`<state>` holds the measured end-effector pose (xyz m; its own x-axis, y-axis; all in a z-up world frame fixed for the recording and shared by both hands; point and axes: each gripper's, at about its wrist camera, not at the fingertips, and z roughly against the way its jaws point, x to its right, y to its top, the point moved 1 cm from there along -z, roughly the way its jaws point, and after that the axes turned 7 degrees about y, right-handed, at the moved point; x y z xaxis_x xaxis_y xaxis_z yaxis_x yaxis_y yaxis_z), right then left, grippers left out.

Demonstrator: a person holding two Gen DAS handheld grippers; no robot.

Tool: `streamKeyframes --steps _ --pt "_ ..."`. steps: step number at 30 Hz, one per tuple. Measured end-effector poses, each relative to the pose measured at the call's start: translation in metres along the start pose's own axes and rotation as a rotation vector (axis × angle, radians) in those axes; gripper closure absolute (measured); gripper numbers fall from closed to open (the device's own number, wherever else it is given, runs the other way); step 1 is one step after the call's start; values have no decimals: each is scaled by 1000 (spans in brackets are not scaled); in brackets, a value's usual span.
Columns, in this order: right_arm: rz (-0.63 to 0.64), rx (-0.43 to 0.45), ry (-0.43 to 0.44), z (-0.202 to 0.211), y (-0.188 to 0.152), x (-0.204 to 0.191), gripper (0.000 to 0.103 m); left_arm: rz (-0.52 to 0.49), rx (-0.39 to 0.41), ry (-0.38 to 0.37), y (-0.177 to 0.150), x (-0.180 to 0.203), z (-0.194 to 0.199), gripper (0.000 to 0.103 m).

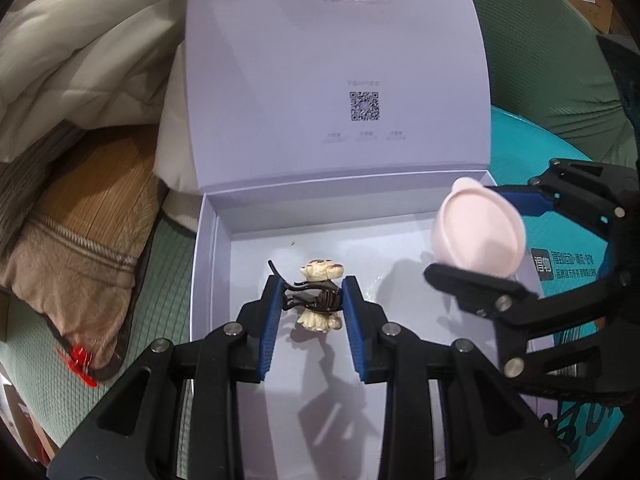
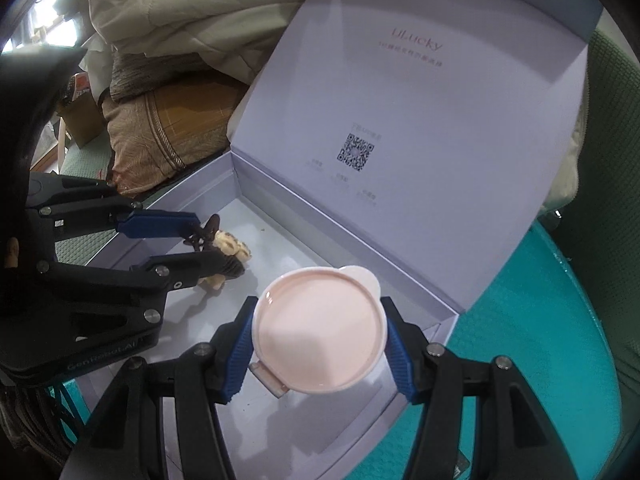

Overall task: Organize objects
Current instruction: 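Carry the pink dish with the right tool while the left tool carries the hair clip into the lavender box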

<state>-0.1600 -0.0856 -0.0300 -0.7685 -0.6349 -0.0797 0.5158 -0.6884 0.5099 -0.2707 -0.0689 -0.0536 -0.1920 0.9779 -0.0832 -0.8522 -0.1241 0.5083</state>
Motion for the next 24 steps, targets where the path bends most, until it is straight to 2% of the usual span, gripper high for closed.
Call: streamKeyframes --steps 14,24 --pt "11 -42 14 -25 3 -2 43 -29 3 -70 14 -1 -11 74" --pt "43 -78 1 -36 6 -4 43 -55 -2 -55 13 -2 -13 74"
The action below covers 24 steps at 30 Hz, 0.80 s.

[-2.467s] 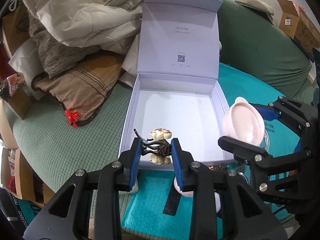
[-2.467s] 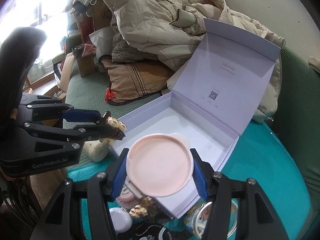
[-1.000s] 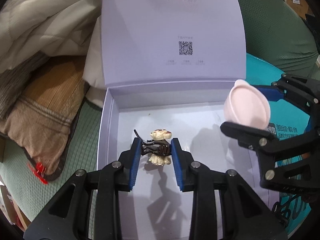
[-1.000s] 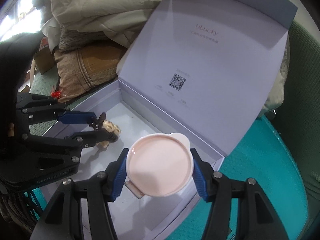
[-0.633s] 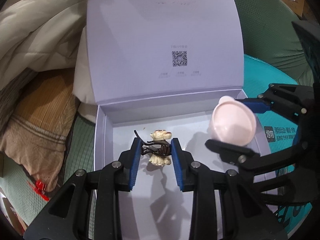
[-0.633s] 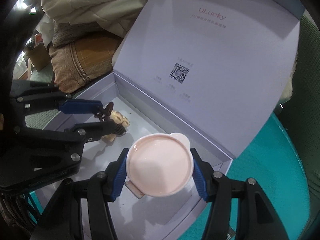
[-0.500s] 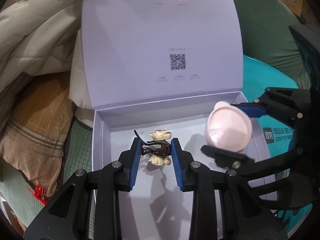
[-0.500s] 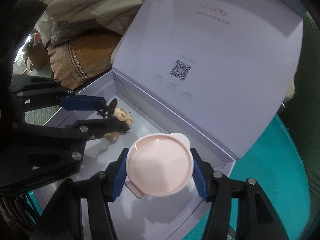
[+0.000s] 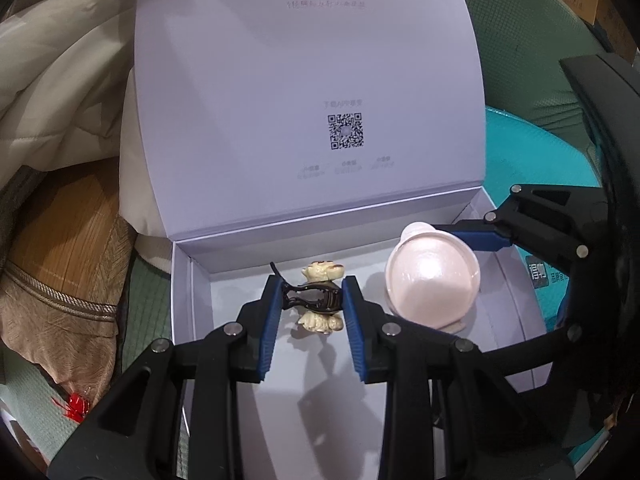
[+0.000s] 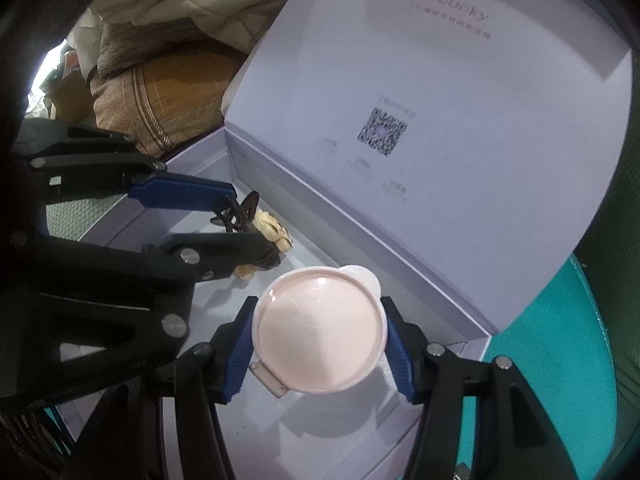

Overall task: Organize objects
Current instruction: 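Carry the pink dish with the right tool while the left tool carries the hair clip into the lavender box, then open the left tool to release the hair clip in the box while the right tool releases the pink dish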

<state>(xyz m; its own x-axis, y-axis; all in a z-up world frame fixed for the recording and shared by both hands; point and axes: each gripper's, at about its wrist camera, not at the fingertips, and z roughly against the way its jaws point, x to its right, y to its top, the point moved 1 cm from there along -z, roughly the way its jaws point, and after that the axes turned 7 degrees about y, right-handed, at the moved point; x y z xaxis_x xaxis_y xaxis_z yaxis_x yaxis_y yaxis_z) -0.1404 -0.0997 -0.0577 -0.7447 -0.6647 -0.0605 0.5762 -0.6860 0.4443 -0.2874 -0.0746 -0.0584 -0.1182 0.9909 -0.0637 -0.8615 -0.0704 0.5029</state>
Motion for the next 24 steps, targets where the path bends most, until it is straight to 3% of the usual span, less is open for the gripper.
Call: streamKeyframes --steps 7,15,24 --pt "-9 -22 11 -5 0 4 43 22 -34 -4 -13 -6 -1 74" --pt "-37 -126 -10 -25 -5 13 43 63 -119 -25 -36 -15 -14 74" --pt "-9 -141 -44 -31 -6 15 43 109 -137 -42 -59 -22 -17 73"
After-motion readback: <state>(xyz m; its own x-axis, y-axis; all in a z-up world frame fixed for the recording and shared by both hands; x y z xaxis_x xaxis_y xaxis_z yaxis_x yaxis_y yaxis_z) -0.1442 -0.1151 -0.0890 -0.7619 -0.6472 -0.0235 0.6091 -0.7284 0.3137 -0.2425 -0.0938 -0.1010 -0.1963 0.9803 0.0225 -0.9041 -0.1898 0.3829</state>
